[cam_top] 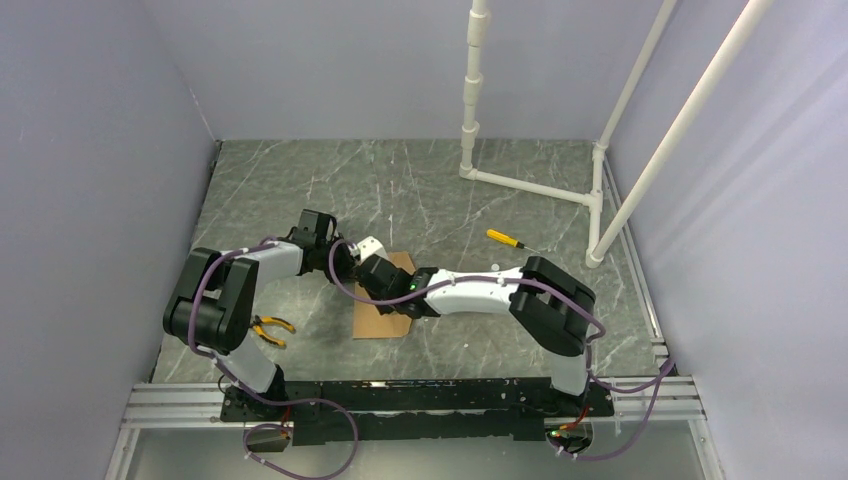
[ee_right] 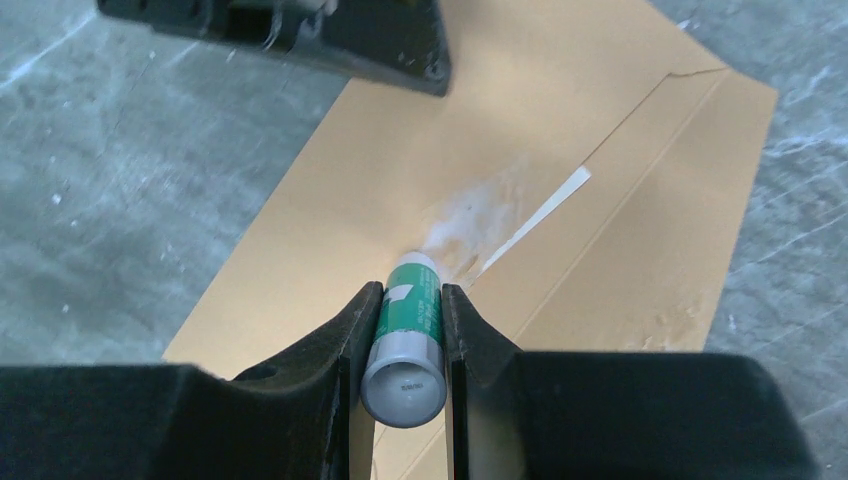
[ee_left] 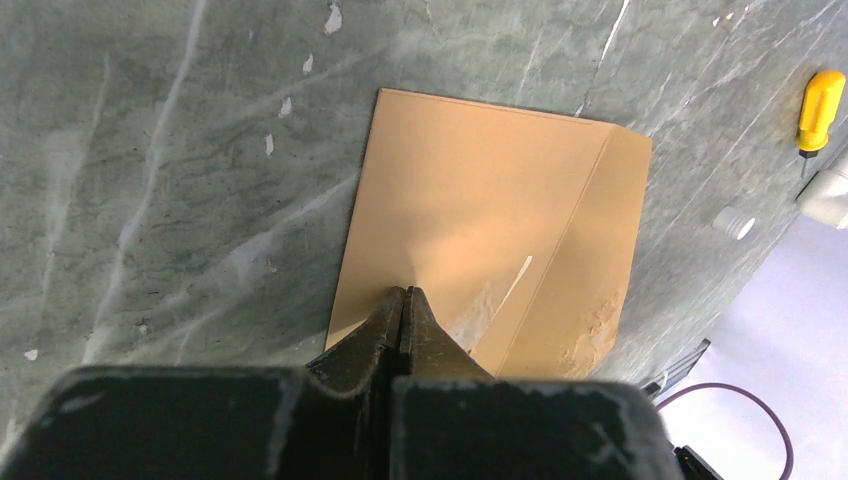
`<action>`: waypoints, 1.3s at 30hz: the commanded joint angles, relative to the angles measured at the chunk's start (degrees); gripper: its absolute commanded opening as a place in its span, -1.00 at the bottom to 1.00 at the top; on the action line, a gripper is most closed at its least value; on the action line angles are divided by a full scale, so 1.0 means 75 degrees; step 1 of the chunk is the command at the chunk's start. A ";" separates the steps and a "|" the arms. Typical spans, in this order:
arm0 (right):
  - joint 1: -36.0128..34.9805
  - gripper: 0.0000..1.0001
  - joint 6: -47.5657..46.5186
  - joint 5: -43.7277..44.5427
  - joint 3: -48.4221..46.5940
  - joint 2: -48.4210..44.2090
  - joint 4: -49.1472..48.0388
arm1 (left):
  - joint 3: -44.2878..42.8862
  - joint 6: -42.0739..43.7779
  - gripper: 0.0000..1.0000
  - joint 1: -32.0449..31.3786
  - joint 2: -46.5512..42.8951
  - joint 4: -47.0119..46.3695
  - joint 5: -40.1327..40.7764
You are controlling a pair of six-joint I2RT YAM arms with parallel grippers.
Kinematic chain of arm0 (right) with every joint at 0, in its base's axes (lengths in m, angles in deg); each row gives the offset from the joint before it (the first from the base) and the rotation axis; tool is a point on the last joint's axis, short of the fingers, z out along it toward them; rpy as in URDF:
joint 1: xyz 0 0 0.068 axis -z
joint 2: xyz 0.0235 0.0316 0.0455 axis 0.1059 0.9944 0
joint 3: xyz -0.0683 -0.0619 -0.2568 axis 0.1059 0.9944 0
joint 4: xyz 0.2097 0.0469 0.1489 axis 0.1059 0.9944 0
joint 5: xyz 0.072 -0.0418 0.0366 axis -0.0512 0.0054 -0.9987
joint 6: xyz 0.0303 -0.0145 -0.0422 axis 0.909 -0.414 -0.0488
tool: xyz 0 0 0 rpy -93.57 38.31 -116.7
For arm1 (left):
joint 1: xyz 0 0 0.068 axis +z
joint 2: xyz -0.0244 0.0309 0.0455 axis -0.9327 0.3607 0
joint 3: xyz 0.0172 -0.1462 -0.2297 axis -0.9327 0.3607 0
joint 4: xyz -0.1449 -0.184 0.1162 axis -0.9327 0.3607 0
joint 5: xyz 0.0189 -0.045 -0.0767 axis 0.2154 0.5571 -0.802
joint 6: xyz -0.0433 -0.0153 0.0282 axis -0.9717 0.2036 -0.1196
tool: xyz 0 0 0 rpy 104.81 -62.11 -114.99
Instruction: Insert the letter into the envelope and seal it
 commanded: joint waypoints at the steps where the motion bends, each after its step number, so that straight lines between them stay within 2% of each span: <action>1: -0.0176 -1.00 0.0154 -0.0817 0.0243 -0.0267 0.0693 | 0.0417 0.0299 -0.95 -0.0012 0.0685 0.0663 0.1268; 11: 0.0320 -1.00 0.0324 0.0172 -0.0638 0.0655 0.1539 | 0.0516 0.0312 -0.95 -0.0002 0.0748 0.0612 0.1233; 20: 0.0596 -1.00 0.0199 0.0778 -0.1074 0.1300 0.1568 | 0.0437 0.0346 -0.95 -0.0001 0.0862 0.0636 0.1207; 25: 0.0458 -1.00 0.0224 0.0392 -0.0817 0.0788 0.1592 | 0.0410 0.0364 -0.95 0.0005 0.0875 0.0668 0.1244; 31: 0.0162 -1.00 0.0463 -0.0711 -0.0266 0.0180 0.1577 | 0.0410 0.0335 -0.95 0.0011 0.0944 0.0643 0.1232; 39: -0.0035 -1.00 0.0592 -0.1300 -0.0169 0.0082 0.1622 | 0.0477 0.0324 -0.95 0.0011 0.0991 0.0585 0.1188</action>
